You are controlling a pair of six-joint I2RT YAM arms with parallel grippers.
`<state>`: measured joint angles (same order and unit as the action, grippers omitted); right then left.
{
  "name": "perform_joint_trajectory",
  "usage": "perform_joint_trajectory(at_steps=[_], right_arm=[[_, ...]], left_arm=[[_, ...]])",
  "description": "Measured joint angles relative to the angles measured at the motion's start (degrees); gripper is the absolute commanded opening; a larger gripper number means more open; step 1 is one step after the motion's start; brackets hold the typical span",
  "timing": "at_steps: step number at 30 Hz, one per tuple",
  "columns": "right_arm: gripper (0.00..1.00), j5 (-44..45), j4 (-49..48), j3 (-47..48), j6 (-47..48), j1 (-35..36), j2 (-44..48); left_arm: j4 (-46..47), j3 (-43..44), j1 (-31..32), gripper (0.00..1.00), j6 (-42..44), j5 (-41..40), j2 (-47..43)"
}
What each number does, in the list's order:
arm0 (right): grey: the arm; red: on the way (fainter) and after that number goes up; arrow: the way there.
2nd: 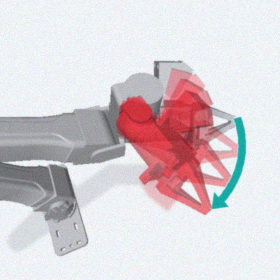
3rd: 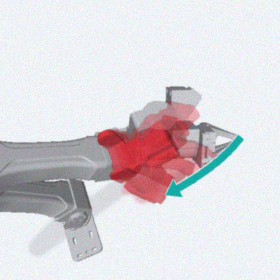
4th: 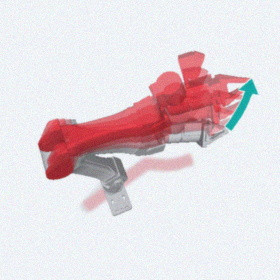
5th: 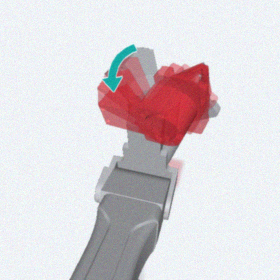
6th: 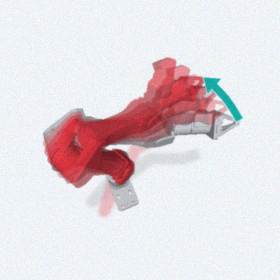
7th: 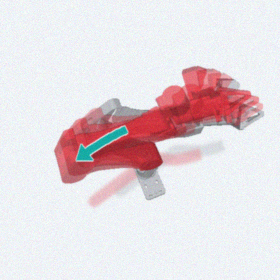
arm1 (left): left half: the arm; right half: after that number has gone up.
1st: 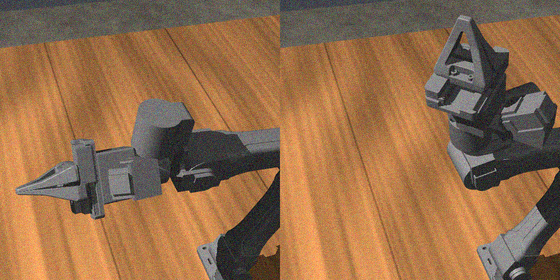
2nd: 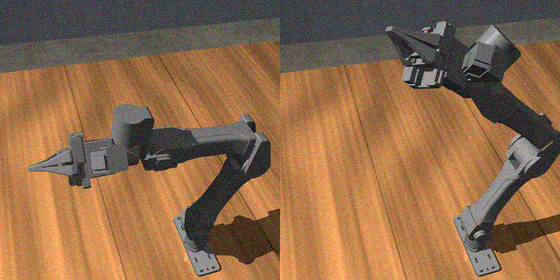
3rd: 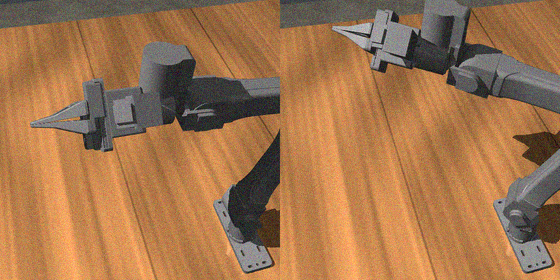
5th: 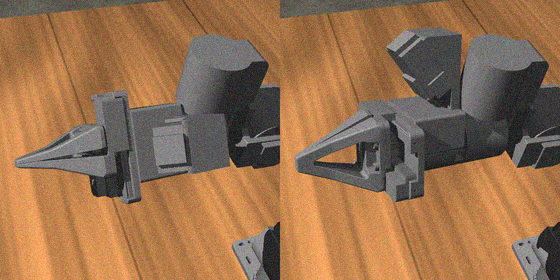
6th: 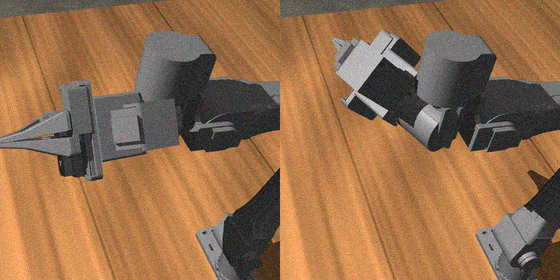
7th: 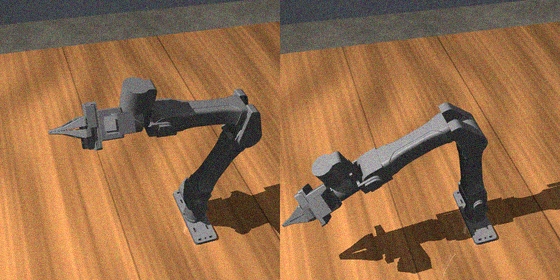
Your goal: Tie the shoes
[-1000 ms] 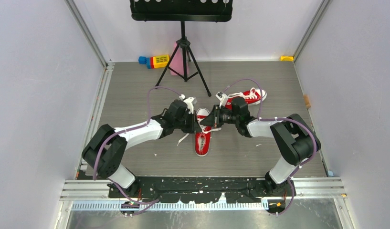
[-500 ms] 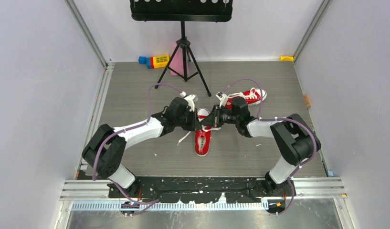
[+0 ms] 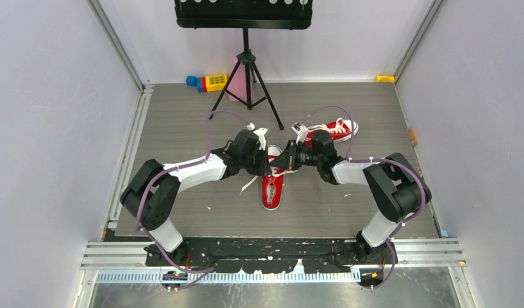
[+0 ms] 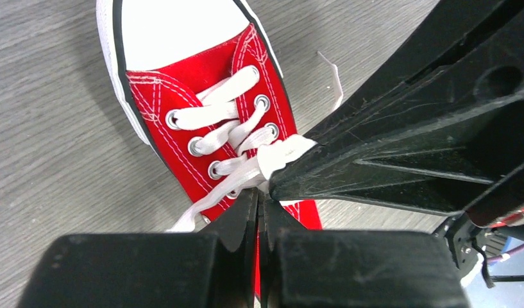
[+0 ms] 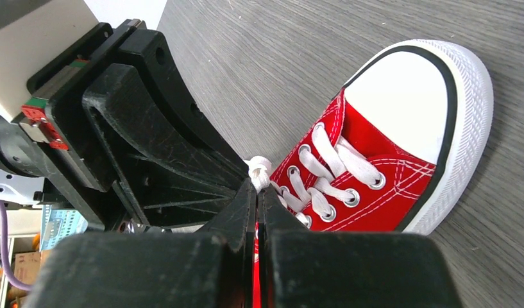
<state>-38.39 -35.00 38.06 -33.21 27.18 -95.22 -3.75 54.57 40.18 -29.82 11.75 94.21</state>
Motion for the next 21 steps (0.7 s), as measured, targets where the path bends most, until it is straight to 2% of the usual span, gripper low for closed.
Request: perform_joint_trajectory(at_steps=[21], right_arm=[[0.0, 1.7, 0.3, 0.0, 0.1, -0.6, 0.0]], left_arm=[[4.4, 0.0, -0.2, 0.0, 6.5, 2.1, 1.7]])
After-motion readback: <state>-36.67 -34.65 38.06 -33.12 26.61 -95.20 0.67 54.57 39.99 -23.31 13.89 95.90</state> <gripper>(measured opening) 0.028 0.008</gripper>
